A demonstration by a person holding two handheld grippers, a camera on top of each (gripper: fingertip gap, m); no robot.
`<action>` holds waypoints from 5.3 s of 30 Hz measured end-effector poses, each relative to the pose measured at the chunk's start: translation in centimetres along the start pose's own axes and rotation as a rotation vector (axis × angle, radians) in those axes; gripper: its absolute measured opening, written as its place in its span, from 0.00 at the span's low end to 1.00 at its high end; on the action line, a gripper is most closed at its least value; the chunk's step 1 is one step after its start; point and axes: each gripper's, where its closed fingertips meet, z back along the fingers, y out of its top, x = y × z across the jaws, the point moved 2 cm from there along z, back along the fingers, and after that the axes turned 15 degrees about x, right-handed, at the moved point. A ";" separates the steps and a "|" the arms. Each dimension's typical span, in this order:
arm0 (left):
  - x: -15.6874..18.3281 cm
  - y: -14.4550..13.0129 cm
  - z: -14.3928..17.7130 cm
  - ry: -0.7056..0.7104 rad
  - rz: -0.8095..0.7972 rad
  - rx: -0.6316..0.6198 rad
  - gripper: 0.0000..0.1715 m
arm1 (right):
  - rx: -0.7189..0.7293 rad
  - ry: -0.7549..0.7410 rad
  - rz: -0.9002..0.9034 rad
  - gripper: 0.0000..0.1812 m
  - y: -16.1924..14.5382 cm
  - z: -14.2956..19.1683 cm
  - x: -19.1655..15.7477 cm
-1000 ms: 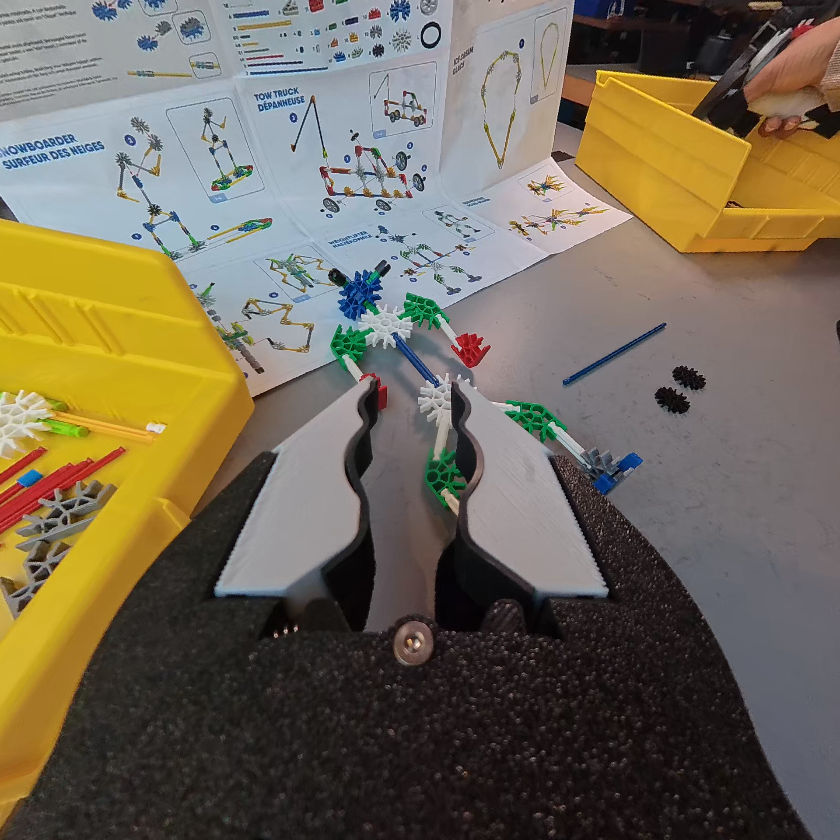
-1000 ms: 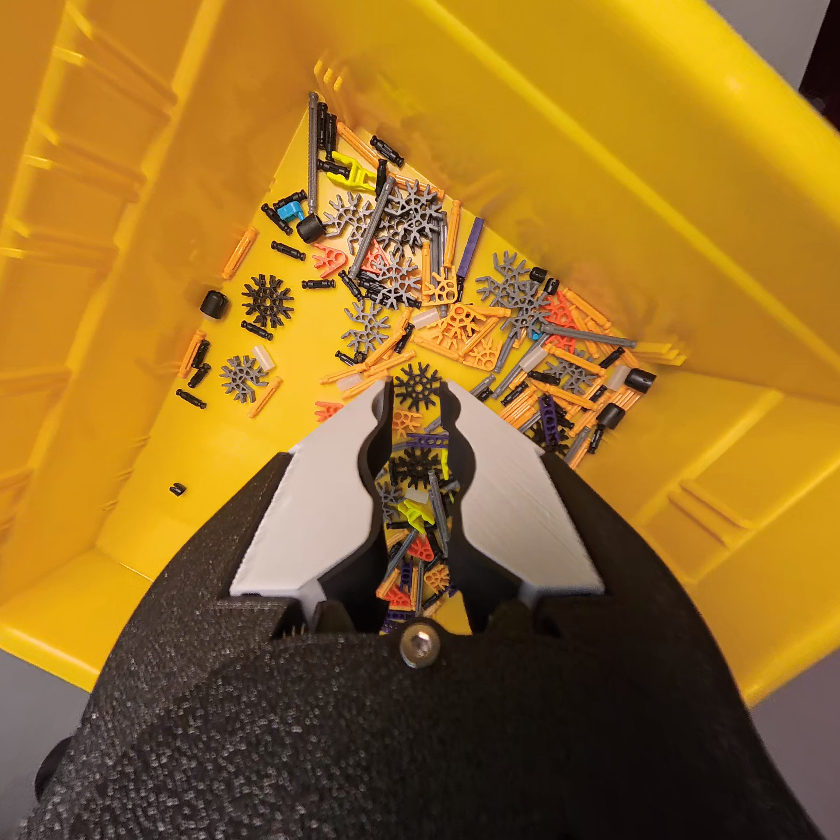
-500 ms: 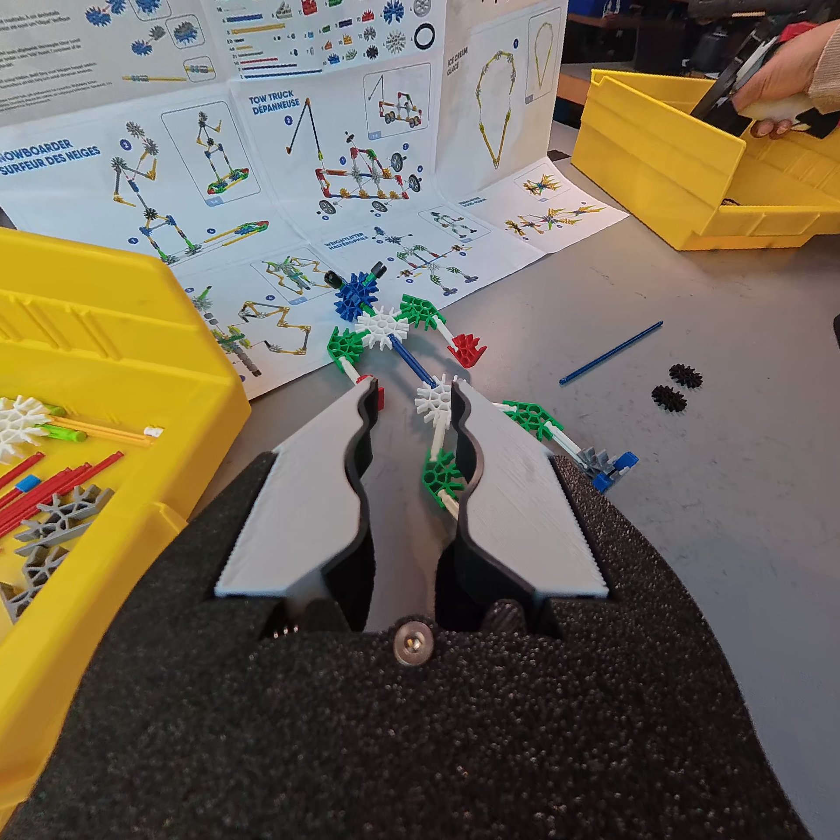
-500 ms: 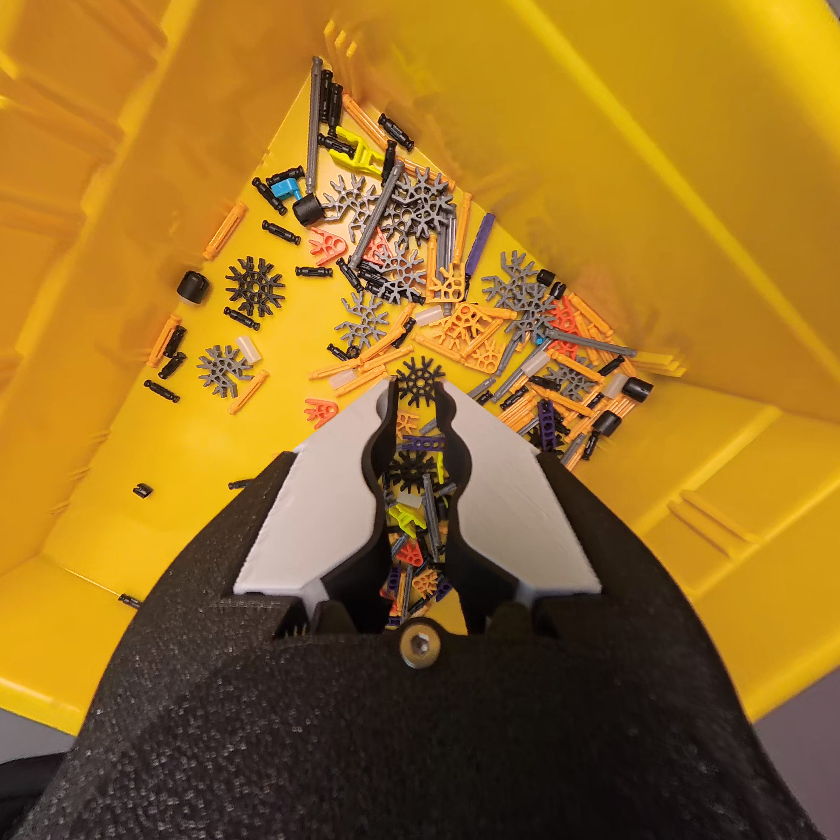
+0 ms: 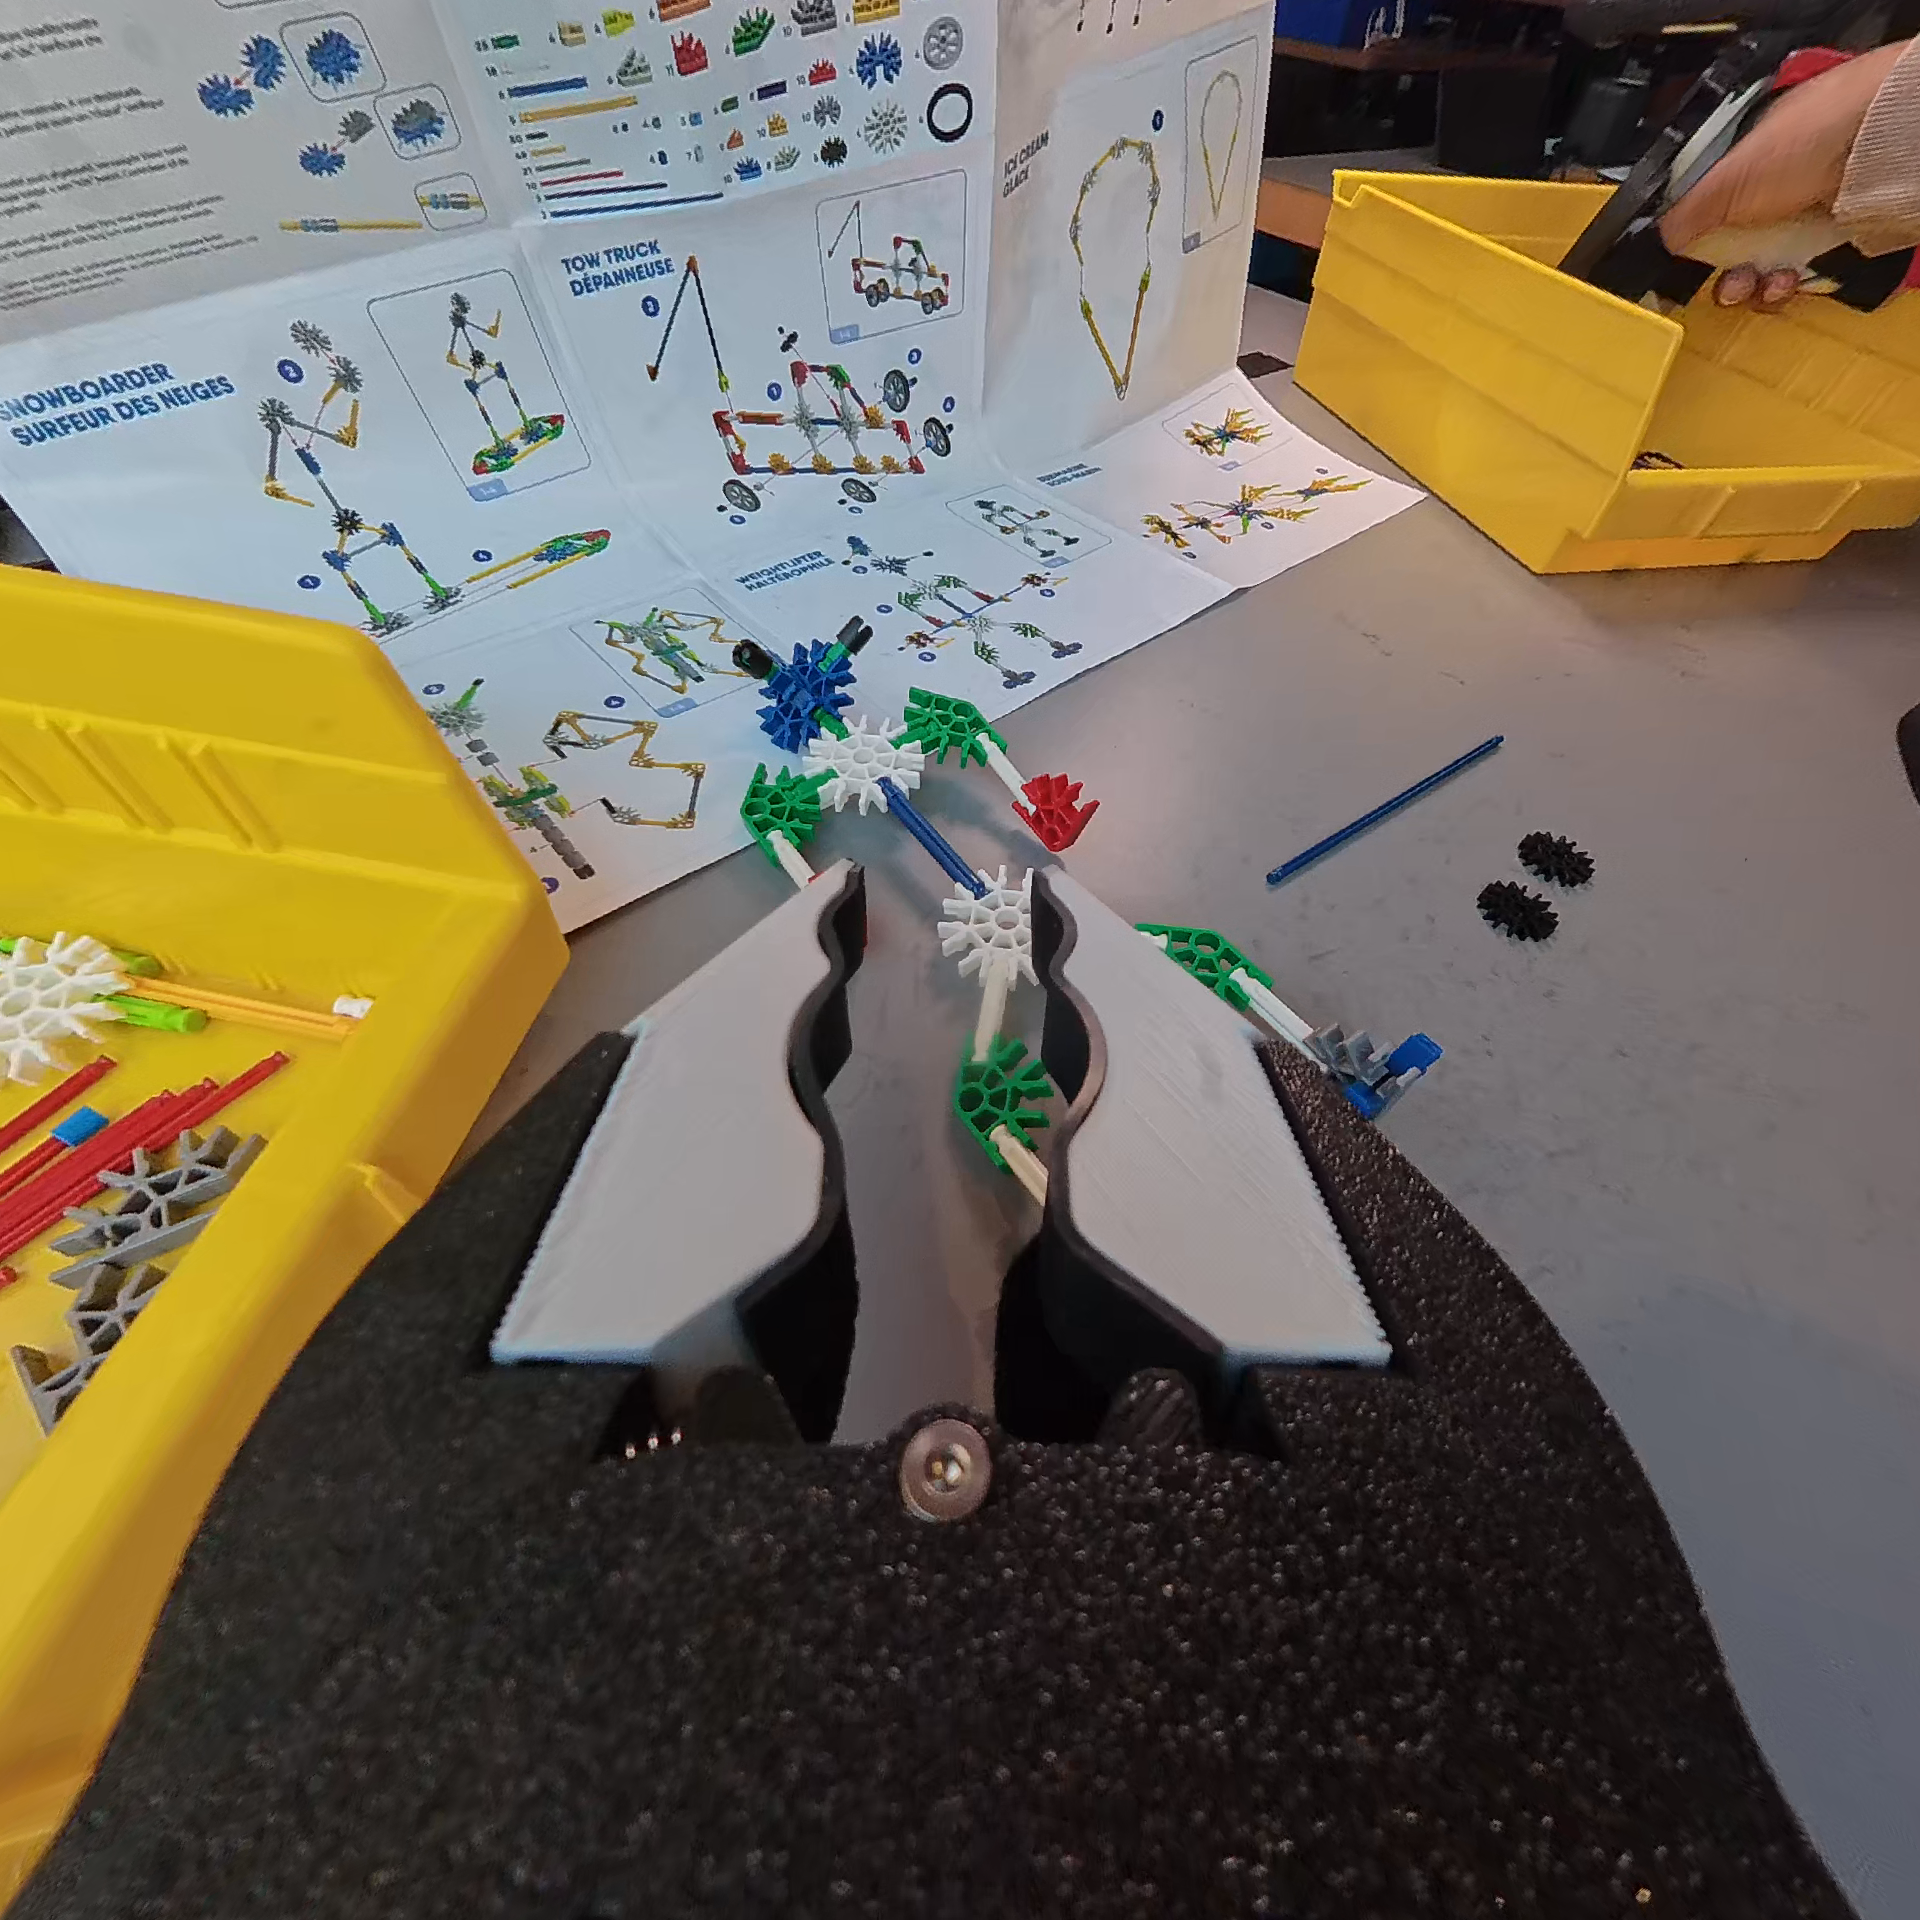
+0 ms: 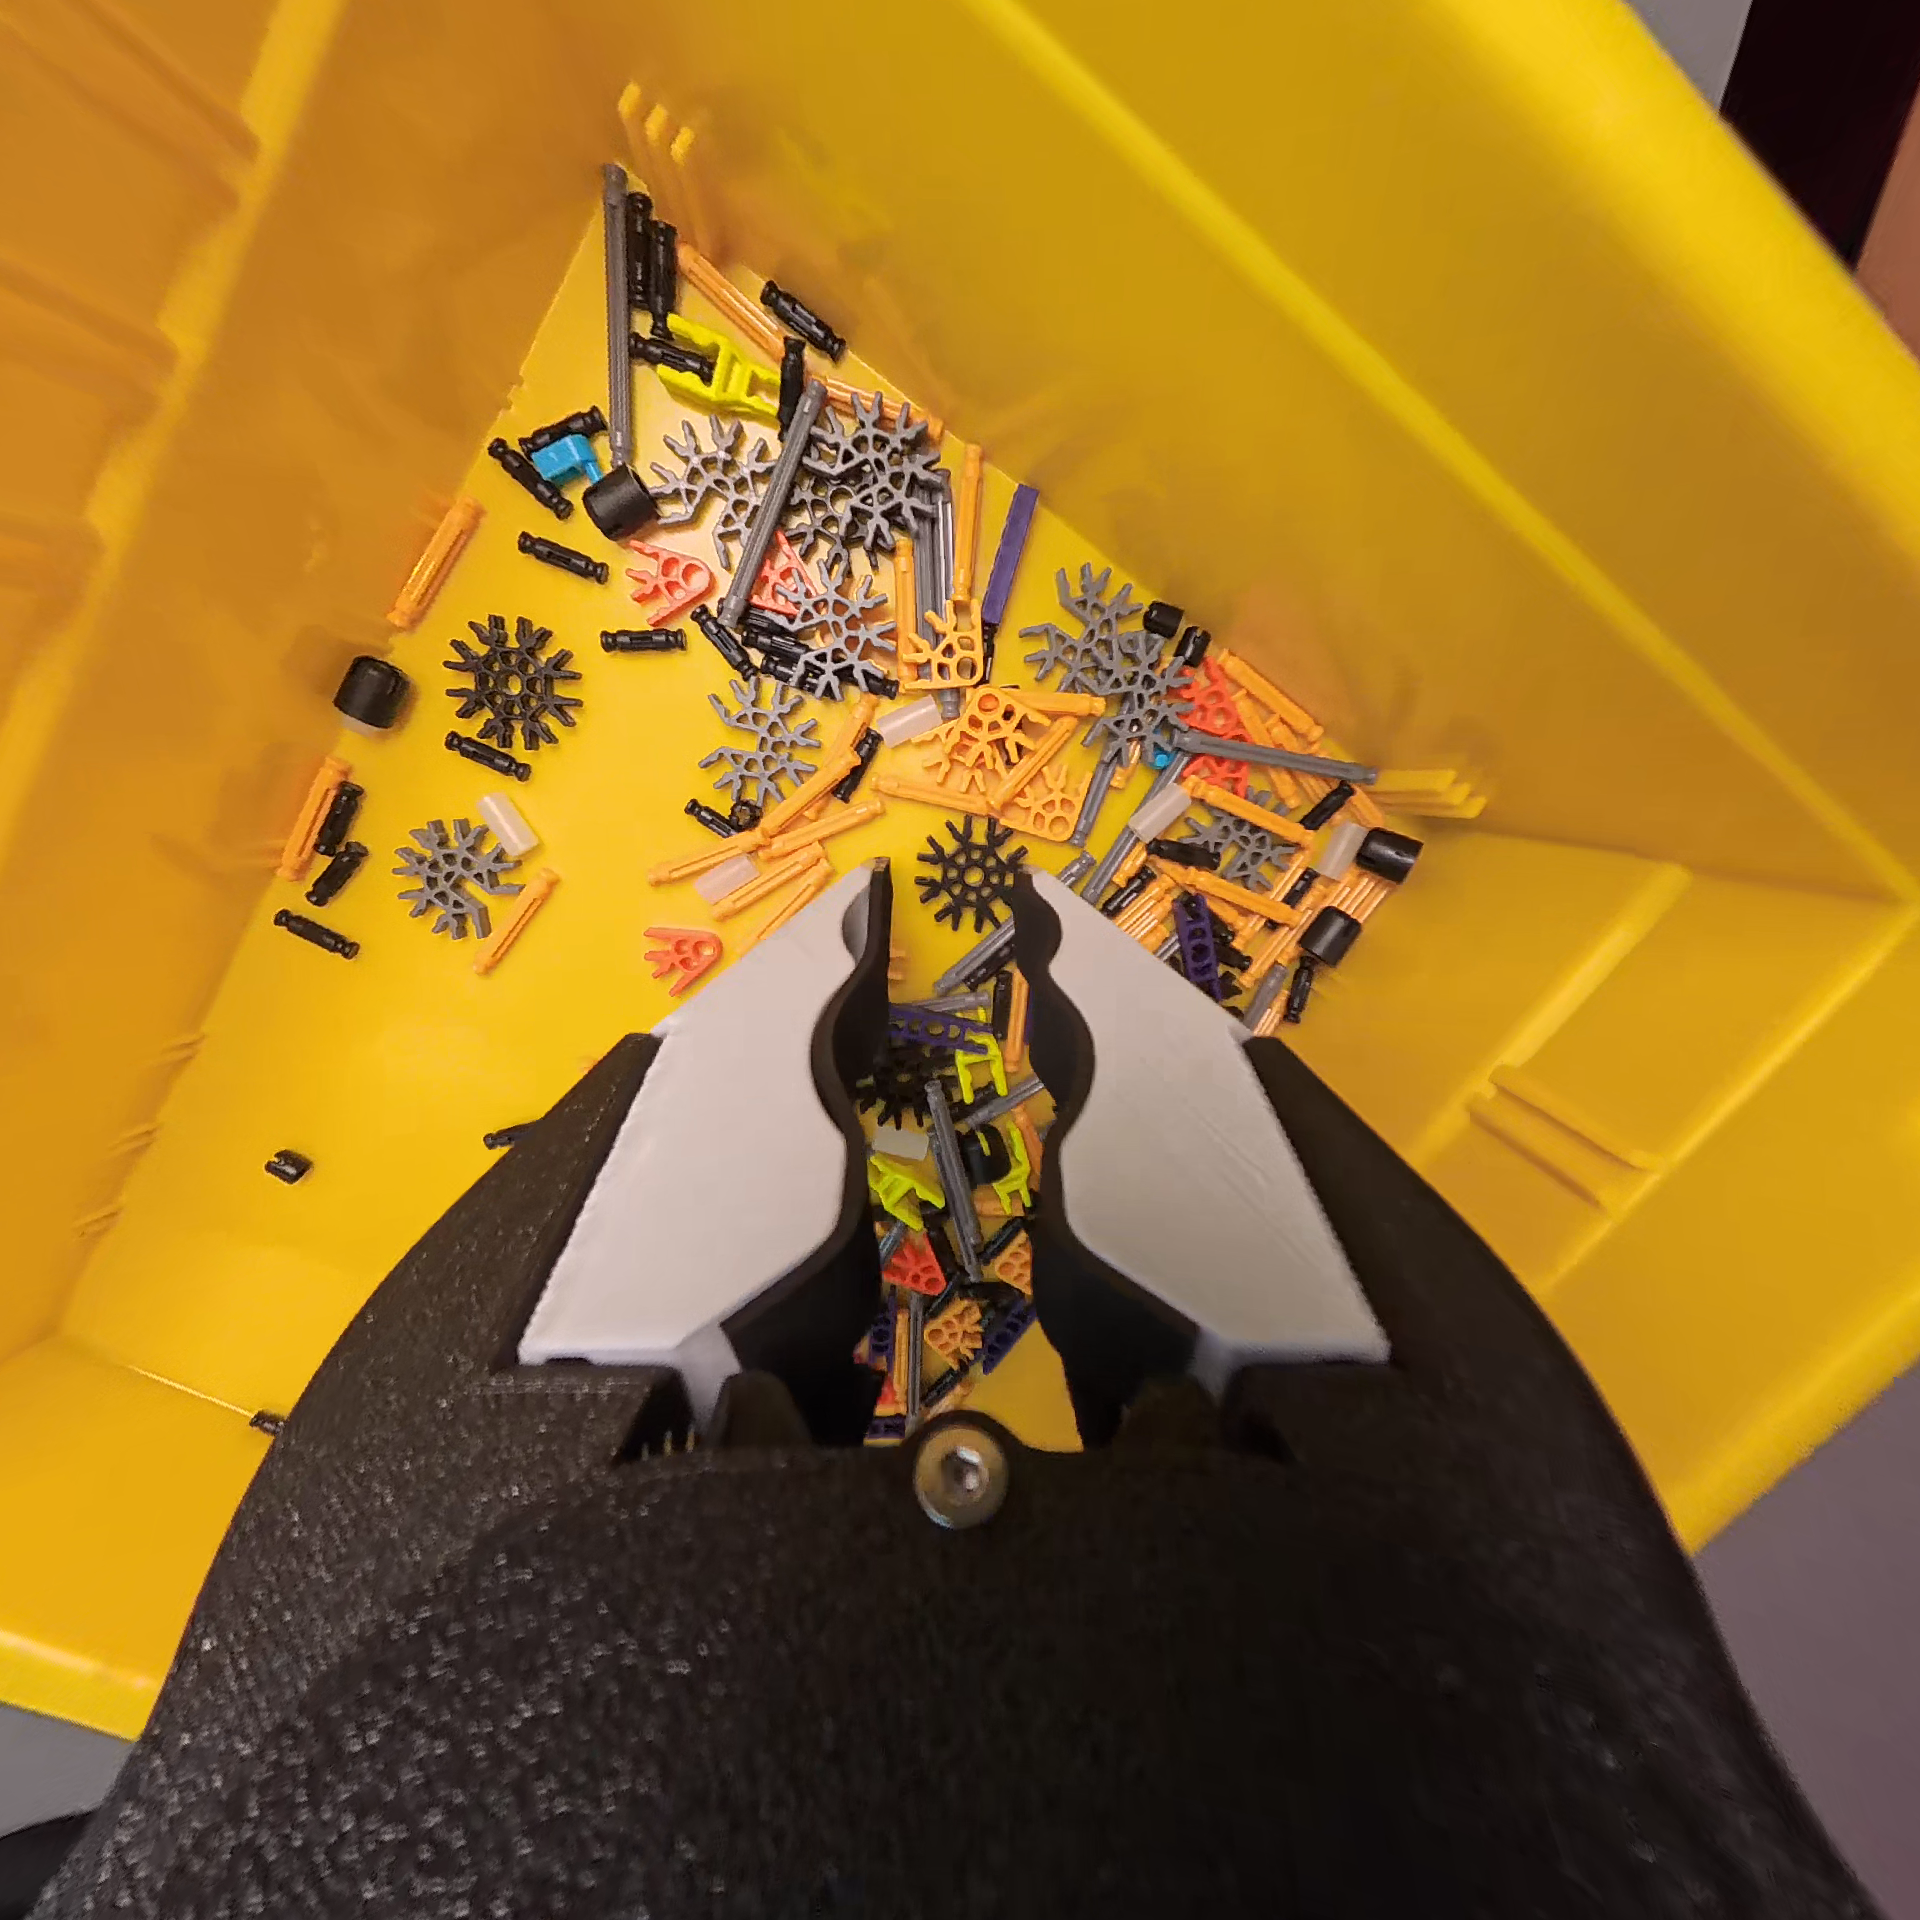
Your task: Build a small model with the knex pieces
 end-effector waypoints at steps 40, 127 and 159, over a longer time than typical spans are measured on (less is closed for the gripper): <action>-0.5 0.1 0.1 0.016 -0.010 0.000 0.18 | 0.474 0.725 0.974 0.11 -0.3 16.0 -38.9; -2.8 -3.4 2.7 -0.035 -0.055 -0.290 0.20 | 0.261 0.098 0.052 0.13 2.4 -1.7 -7.3; 10.9 2.5 1.0 -0.506 -0.057 0.085 0.19 | 0.823 1.088 0.829 0.11 -9.7 20.5 -43.9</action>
